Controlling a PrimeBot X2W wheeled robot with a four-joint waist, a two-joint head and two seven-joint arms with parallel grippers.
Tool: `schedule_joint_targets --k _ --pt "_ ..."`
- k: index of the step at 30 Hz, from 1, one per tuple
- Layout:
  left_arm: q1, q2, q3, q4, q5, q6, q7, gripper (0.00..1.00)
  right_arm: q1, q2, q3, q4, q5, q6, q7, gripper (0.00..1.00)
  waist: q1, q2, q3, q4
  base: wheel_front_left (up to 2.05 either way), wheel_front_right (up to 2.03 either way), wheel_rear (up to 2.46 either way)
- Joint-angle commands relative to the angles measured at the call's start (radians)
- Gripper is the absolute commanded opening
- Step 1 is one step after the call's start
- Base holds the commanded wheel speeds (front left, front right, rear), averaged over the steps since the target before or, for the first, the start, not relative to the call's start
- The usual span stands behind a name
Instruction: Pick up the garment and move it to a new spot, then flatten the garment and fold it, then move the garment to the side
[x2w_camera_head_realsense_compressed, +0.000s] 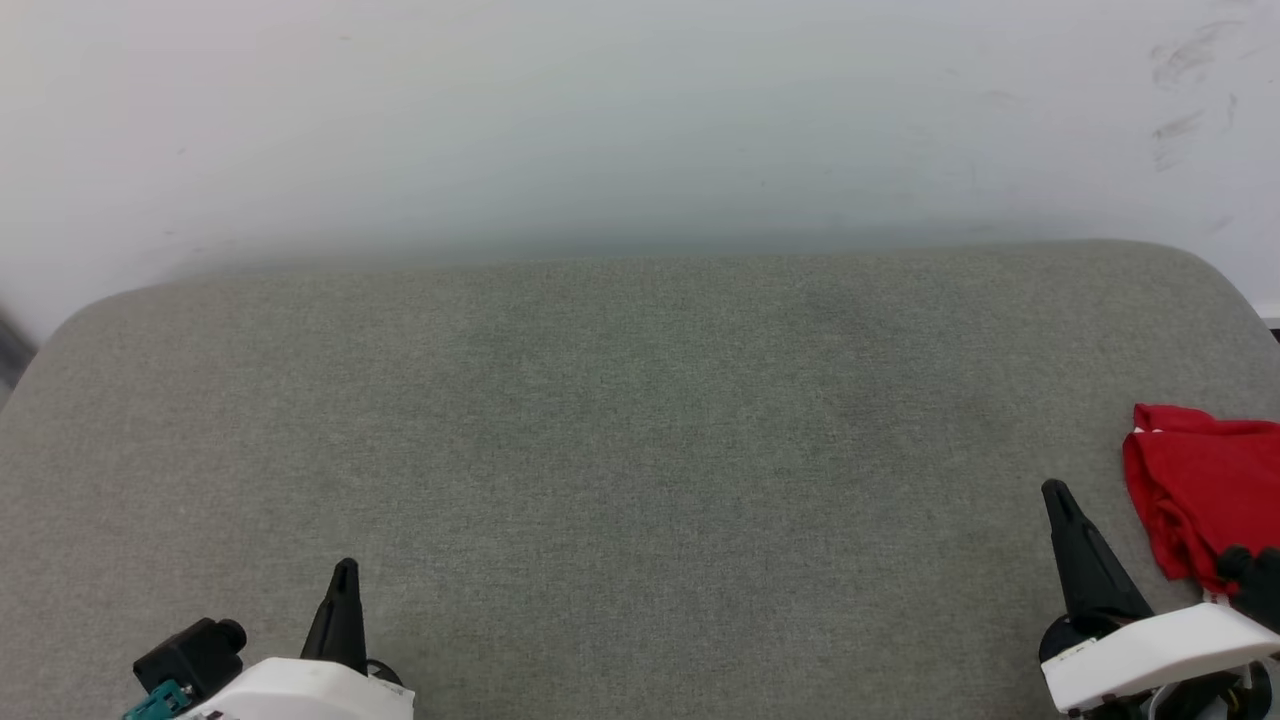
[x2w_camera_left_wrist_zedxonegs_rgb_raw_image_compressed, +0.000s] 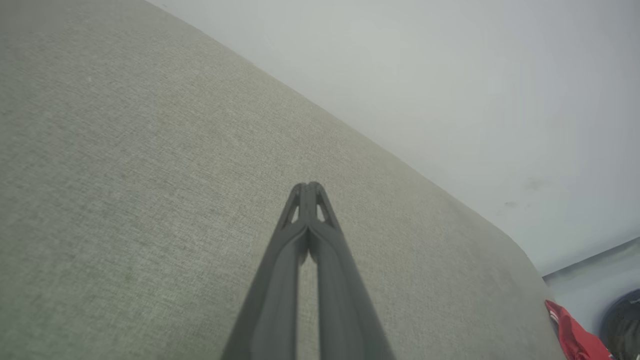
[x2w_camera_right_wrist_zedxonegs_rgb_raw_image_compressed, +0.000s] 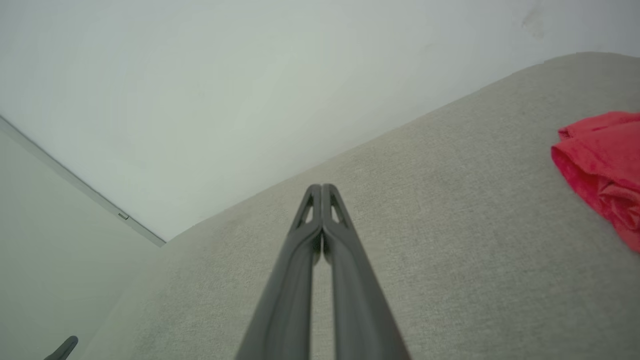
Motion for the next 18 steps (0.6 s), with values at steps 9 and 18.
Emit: schedule_joint_targets --k 9,18 --pt "-0.051 -0.007 0.031 0.001 -0.14 -0.03 0.038 0.0 -0.051 -0.009 -0.005 0.031 0.167 0.0 0.004 0.0 0.0001 0.0 0.003 0.004 0.0 0.0 0.0" --pt "-0.068 -0.017 0.05 0.01 -0.247 -0.05 0.067 0.0 -0.07 -0.01 -0.009 0.065 0.292 0.0 0.007 0.0 0.0001 0.0 0.006 0.008 0.0 0.0 0.0"
